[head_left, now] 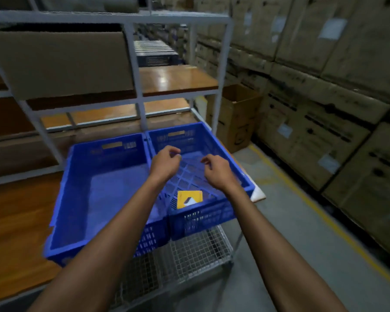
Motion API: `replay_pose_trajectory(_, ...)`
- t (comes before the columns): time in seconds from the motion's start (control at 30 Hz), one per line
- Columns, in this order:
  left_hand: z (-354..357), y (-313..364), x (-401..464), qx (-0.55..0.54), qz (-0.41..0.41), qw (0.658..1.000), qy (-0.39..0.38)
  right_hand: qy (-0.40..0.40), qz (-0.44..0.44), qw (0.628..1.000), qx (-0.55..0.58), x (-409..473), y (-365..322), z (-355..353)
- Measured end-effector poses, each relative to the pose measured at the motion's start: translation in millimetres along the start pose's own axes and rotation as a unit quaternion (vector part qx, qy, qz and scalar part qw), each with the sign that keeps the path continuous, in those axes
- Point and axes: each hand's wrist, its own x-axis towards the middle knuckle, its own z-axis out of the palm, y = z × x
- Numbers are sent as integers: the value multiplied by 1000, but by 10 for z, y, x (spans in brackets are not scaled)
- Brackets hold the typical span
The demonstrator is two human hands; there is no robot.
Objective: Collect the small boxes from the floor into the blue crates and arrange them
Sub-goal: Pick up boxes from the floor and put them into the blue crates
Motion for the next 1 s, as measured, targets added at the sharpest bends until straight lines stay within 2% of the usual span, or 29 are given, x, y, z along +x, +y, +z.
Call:
replay_pose_trajectory(0.1, 367, 208, -347, 19, 60, 995, -81, 96, 30, 995, -17, -616, 173, -245)
replay_pose_trajectory(0.37, 1256, 249, -1951, 61, 160, 944, -283, 181, 229, 952, -86, -2915, 663, -688)
replay_pose_trajectory(0.5, 1639, 204, -2915, 82, 186, 902, -380, 231, 309, 918, -95, -4216, 871, -813)
replay_pose_trajectory(0.67, 1947, 262, -4239, 108, 245, 845, -463, 274, 401, 869, -99, -5831, 977, -896)
replay_pose_trajectory(1.0, 2267, -102, -7150, 154, 312, 730, -588, 340, 527, 774, -87, -9068, 823, -570)
